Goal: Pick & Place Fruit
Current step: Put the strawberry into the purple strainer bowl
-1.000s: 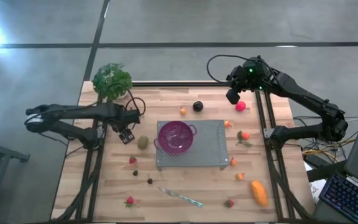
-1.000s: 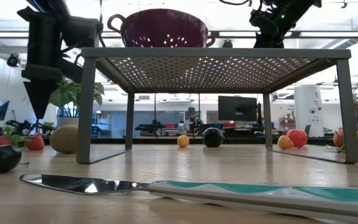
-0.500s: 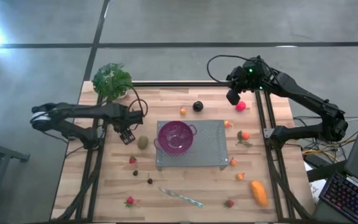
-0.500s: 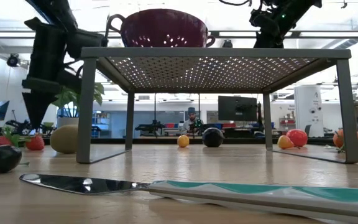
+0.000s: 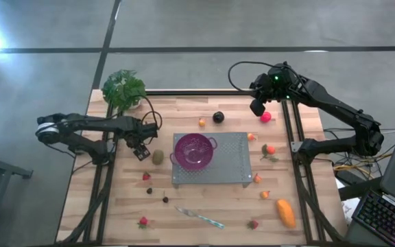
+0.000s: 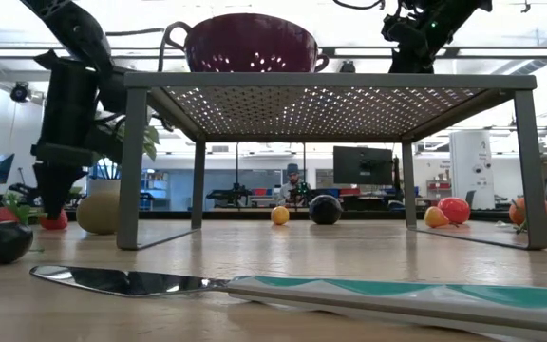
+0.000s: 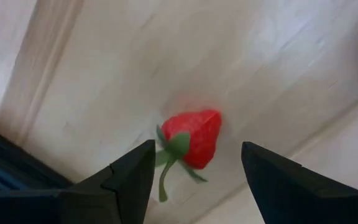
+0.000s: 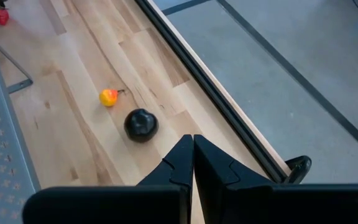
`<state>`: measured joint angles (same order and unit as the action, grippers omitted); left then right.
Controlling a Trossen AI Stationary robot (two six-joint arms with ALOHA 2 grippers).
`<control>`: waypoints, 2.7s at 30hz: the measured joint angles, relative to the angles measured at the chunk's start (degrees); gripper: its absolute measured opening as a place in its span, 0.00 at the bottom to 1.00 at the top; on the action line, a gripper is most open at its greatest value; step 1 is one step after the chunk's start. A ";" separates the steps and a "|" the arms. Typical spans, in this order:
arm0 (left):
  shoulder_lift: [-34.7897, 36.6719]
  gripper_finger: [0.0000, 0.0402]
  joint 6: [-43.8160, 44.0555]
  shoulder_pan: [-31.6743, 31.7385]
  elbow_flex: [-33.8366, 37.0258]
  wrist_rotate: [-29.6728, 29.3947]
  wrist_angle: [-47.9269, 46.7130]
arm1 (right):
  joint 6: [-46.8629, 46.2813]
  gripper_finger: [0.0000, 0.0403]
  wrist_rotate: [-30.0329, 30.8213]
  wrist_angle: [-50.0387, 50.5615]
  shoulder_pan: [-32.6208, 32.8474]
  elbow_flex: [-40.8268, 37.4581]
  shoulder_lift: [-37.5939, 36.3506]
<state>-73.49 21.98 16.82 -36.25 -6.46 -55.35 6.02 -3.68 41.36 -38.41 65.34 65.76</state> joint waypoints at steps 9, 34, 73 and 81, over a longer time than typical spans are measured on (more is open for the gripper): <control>-1.34 0.60 -0.09 0.07 0.00 -0.41 2.73 | 0.00 0.02 0.02 -0.02 0.00 0.00 0.00; -6.00 0.48 -1.16 0.11 -0.14 1.40 1.36 | 0.44 0.02 0.04 0.29 0.00 0.00 0.00; 14.46 0.37 1.86 -0.17 -23.00 3.29 -10.22 | 0.44 0.02 0.09 0.35 0.01 0.00 0.00; 14.63 0.37 -1.40 -2.23 -32.79 7.83 -7.84 | 0.66 0.02 0.07 0.35 0.01 0.00 0.00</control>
<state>-58.86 20.58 14.59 -69.04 1.37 -63.19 6.68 -3.61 41.71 -38.40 65.34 65.76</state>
